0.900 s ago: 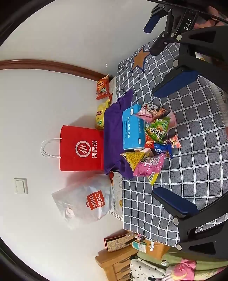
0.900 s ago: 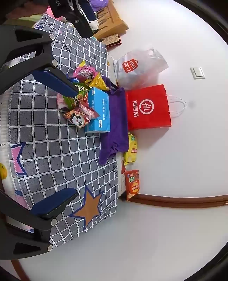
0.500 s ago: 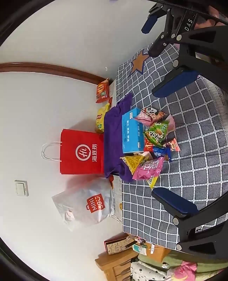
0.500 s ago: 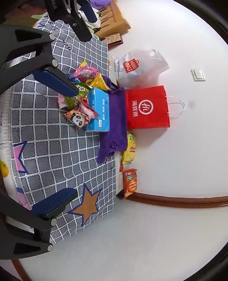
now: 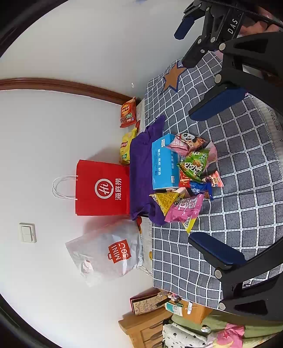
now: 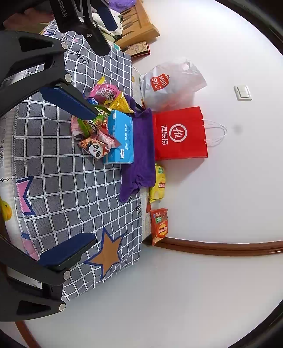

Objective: Organize snacks

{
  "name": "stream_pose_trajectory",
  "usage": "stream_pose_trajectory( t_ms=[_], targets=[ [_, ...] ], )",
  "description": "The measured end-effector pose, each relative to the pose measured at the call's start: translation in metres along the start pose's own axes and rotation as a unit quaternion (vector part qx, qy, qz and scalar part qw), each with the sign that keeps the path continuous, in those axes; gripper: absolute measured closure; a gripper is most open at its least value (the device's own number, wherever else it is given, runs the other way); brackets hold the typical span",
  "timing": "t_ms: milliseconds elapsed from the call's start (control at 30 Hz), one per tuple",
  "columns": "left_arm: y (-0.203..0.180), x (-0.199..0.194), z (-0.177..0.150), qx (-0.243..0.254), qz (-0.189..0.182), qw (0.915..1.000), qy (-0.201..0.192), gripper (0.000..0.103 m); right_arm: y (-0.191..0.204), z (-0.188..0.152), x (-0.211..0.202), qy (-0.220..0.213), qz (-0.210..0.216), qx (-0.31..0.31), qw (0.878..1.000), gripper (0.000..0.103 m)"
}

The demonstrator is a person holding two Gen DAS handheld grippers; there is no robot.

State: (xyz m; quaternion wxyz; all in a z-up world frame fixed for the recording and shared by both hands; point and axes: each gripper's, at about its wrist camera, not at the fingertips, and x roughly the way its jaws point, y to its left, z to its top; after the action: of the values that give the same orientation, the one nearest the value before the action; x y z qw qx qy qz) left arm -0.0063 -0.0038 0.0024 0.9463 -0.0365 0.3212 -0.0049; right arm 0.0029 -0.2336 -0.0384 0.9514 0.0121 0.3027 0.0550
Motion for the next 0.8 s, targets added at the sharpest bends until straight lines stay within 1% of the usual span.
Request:
stream_pose_trajectory(
  t_ms=[800],
  targets=[
    [0.0023, 0.0009, -0.0028, -0.003, 0.0, 1.0, -0.002, 0.001, 0.0047, -0.0035, -0.0038, -0.005, 0.001, -0.003, 1.0, 0.001]
  ],
)
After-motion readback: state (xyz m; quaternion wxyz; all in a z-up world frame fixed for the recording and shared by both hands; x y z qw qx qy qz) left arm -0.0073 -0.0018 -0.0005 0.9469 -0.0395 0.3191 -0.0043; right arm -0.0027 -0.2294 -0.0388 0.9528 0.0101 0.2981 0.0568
